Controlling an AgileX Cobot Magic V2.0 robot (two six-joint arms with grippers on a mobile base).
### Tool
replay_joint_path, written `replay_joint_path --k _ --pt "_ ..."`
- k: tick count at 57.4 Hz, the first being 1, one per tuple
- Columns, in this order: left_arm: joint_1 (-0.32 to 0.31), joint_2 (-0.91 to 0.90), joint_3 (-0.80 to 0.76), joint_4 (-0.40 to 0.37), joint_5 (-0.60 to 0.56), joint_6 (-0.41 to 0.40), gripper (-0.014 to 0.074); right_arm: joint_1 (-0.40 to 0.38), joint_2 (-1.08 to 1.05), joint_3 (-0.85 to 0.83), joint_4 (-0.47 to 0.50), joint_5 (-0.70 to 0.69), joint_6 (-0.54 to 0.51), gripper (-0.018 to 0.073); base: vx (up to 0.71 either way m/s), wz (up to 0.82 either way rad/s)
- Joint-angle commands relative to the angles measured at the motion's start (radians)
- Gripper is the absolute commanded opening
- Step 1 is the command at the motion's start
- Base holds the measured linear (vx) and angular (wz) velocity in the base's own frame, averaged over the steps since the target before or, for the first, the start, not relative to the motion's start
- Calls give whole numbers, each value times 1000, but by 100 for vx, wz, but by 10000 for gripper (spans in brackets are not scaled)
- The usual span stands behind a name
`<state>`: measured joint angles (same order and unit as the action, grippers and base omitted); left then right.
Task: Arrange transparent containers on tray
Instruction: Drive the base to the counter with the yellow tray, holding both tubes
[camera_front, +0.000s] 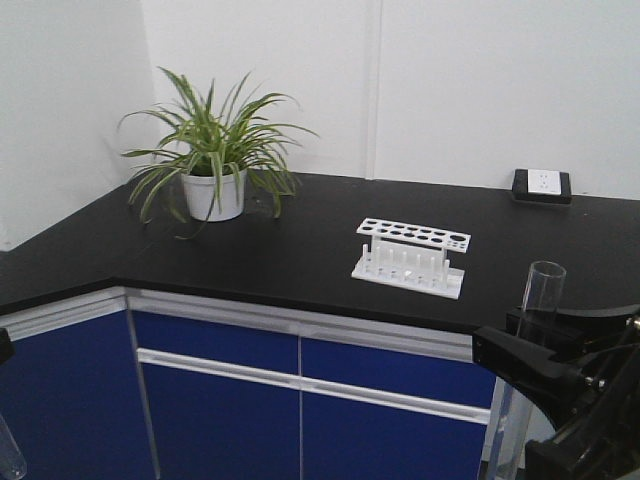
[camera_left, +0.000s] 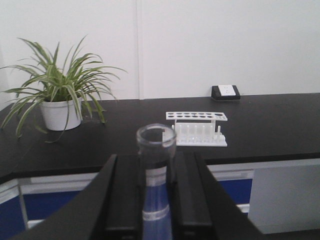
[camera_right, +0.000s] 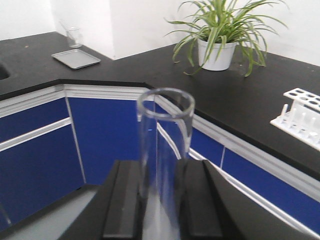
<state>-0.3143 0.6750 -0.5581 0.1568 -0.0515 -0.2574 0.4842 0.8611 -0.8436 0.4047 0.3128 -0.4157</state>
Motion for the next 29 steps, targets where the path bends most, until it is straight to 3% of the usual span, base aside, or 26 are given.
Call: replay_joint_path --k 1,29 --pt "-3 -3 -37 -10 -83 -2 135 -6 -7 -39 5 -77 -11 114 -34 18" --pt "-3 -3 -37 -10 -83 -2 135 -6 -7 -39 5 -77 -11 114 -30 25"
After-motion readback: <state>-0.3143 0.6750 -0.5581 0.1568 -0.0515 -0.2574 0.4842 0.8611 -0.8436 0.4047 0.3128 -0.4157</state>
